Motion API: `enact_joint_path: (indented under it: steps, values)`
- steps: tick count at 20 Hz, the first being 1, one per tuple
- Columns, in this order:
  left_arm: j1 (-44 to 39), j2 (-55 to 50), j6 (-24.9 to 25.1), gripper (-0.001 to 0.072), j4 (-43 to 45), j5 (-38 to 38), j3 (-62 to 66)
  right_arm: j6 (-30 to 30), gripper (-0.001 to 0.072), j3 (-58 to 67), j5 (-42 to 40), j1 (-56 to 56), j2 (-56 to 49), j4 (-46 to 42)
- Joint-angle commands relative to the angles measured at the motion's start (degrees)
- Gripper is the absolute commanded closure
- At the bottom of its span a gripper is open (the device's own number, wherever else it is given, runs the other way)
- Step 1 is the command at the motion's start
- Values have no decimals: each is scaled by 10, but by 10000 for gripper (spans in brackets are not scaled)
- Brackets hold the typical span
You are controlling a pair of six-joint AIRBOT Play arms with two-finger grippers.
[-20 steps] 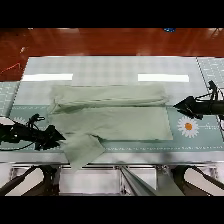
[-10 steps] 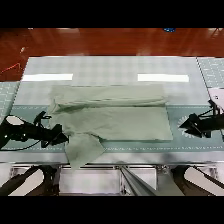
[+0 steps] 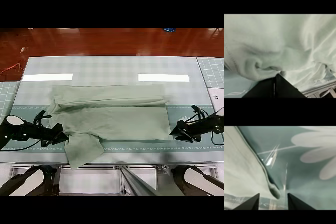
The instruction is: Fold the shirts.
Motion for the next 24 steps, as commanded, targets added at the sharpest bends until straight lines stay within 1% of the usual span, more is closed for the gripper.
enact_joint_path:
  steps: [1,3,4,5,6,7,9,11,14,17,19,24]
  values:
    - [0,0,3,689,-2,-5,1,-5,298,-2,-37,40,-26,44]
    - [0,0,3,689,-4,-5,1,-15,311,-2,-70,61,-38,84]
    - [2,0,4,689,-10,-5,3,-28,406,-2,-81,71,-38,111]
    - [11,-1,11,689,-18,-7,16,-52,593,1,-81,75,-38,147]
    - [23,0,16,689,-25,-16,37,-88,687,8,-69,74,-38,185]
    - [36,0,24,689,-32,-33,63,-100,688,21,-55,70,-36,198]
    - [60,1,25,689,-35,-69,126,-100,688,57,-40,65,-21,195]
    - [64,0,34,689,-36,-93,183,-99,688,93,-31,59,-4,191]
    - [56,-6,34,689,-39,-90,242,-93,688,136,-34,59,-3,193]
    - [31,-38,40,689,-39,-84,295,-74,688,161,-76,59,-3,205]
    - [17,-77,40,689,-40,-75,338,-74,688,179,-93,59,-12,206]
    - [6,-197,27,689,-43,-66,446,-75,688,243,-102,66,-93,220]
